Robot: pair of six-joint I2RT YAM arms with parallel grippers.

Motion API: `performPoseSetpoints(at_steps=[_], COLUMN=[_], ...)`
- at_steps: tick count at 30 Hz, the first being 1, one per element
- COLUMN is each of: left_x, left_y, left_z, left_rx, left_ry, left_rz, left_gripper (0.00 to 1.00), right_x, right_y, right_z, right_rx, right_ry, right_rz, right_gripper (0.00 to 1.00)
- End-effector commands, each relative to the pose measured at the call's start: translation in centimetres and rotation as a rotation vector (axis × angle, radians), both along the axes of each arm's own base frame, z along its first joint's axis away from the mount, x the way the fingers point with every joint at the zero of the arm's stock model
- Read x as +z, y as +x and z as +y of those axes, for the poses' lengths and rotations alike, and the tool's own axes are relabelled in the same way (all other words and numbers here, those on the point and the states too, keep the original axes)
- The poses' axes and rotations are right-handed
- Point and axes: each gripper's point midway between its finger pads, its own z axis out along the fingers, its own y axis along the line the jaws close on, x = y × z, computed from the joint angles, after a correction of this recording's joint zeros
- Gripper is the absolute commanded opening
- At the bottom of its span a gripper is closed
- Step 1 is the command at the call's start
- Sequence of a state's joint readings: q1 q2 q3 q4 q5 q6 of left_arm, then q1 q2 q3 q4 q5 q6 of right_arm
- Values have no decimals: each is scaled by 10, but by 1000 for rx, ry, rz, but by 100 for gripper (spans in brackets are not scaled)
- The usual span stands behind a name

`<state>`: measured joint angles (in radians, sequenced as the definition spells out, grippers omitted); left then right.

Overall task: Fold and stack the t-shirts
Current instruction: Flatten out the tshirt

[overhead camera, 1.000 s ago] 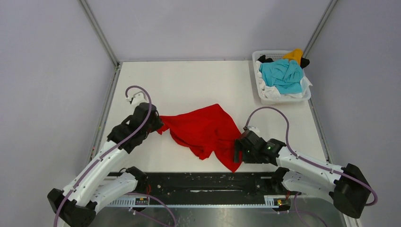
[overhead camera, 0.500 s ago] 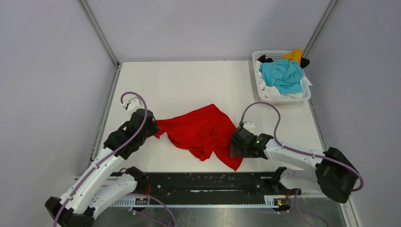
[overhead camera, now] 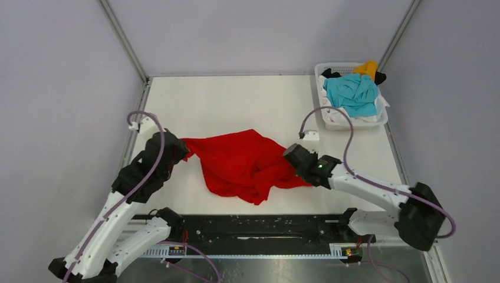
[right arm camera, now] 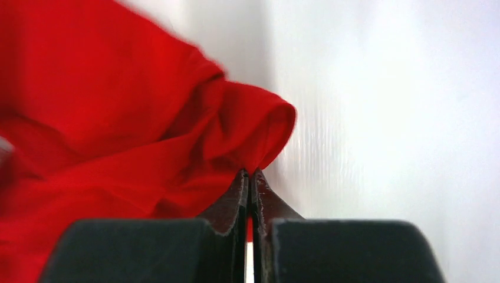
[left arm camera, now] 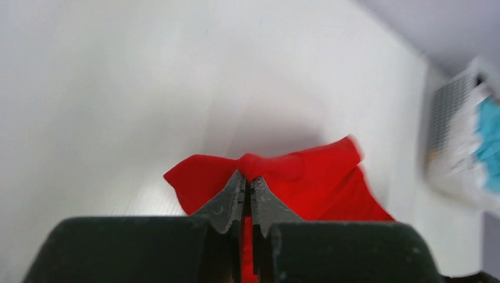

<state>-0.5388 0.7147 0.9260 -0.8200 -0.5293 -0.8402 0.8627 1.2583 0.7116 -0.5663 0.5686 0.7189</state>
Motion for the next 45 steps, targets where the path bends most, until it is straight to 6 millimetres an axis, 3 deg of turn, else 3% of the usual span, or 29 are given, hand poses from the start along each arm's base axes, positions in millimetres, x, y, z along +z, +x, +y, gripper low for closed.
performPoseSetpoints(at_steps=[1,4,7,11,14,17,20,32,39,43,45], left_x=[106,164,207,243,252,244,244,284,299,302,296], left_y=[-6,-30,-61,-103,-130,-144,-148,-161,-170,-149,-122], left_z=[46,73,99,129,148,163,166,151,150,140,128], left_rx=[197,258,301,344,365,414,406,225,186,200,222], left_ry=[-51,-99,-146,-217,-247,-276,-294,-342,-361,-315,-262], left_rz=[-291,-458,-595,-731,-804,-832,-853,-927,-961,-913,-851], left_gripper=[0,0,0,0,0,0,0,0,0,0,2], right_x=[132,200,258,328,360,372,382,423,429,422,414], right_y=[48,52,44,21,2,-12,-17,-47,-62,-56,-48], right_z=[-27,-56,-93,-125,-146,-158,-155,-143,-137,-138,-134], right_rx=[-76,-123,-202,-230,-263,-286,-226,-44,40,14,3], right_ry=[0,11,14,72,123,197,229,426,494,463,433], right_rz=[-400,-558,-712,-901,-1004,-1093,-1125,-1188,-1193,-1176,-1152], right_gripper=[0,0,0,0,0,0,0,0,0,0,0])
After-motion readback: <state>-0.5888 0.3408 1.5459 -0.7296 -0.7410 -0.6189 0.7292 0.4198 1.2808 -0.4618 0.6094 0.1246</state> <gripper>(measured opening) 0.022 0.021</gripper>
